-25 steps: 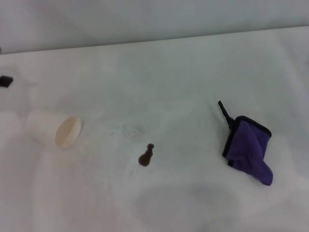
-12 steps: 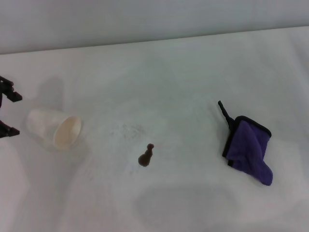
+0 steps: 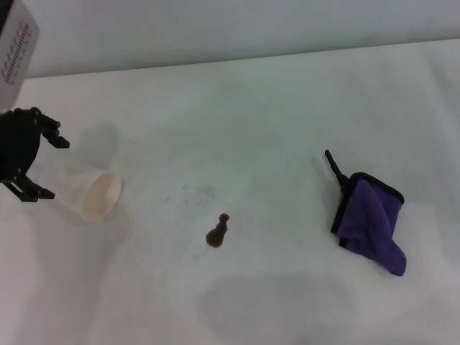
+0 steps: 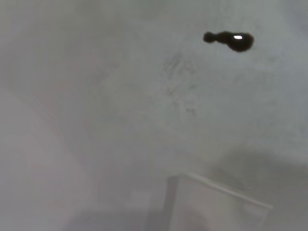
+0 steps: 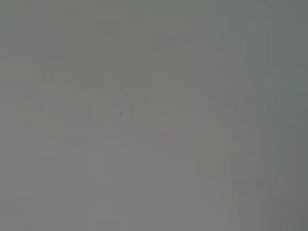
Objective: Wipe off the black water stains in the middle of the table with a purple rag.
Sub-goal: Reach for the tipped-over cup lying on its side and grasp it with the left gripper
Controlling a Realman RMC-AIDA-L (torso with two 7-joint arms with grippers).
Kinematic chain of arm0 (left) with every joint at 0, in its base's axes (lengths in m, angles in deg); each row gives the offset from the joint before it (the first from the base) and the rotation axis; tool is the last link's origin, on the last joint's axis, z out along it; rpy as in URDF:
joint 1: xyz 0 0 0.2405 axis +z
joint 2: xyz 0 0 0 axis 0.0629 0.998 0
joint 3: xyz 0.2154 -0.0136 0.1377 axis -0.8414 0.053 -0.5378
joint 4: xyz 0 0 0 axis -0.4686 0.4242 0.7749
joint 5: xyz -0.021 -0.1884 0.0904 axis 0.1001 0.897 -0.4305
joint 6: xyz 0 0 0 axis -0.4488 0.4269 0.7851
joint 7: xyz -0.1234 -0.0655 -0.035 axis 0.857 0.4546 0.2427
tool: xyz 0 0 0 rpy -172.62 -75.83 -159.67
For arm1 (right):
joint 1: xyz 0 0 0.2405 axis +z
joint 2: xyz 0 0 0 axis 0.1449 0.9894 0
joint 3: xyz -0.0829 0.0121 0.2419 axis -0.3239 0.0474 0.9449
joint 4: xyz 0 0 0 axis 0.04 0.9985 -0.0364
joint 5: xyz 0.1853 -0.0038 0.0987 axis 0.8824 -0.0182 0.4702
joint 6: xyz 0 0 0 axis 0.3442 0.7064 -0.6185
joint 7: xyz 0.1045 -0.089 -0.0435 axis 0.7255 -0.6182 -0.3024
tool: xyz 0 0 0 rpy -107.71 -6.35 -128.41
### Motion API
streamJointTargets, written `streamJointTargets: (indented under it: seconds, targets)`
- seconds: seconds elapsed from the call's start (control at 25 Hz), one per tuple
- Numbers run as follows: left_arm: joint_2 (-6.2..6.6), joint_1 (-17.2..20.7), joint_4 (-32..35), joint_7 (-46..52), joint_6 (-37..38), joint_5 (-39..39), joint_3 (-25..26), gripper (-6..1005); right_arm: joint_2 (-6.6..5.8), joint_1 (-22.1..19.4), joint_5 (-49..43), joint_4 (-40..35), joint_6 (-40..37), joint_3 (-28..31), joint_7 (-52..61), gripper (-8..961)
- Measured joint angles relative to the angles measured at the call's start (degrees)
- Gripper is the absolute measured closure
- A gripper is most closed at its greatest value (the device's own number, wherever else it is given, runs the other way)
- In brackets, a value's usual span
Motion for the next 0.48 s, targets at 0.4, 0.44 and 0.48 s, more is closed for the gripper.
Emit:
streamJointTargets:
  seconds: [0.4, 0.44, 0.48]
  targets:
    - [0.00, 0.46, 9.06, -0.46, -8.53, -4.02, 0.00, 121, 0.10, 0.25, -0.23, 0.09, -1.29, -0.28, 0.21, 96]
    - [-0.02, 0.72, 9.78, -0.43, -9.32, -3.97, 0.00, 121, 0.10, 0.25, -0.24, 0.14, -1.29, -0.29, 0.22, 96]
    - [-0.04, 1.23, 11.29, -0.38, -10.79, -3.82, 0.02, 121, 0.10, 0.25, -0.25, 0.20, -1.31, -0.31, 0.23, 96]
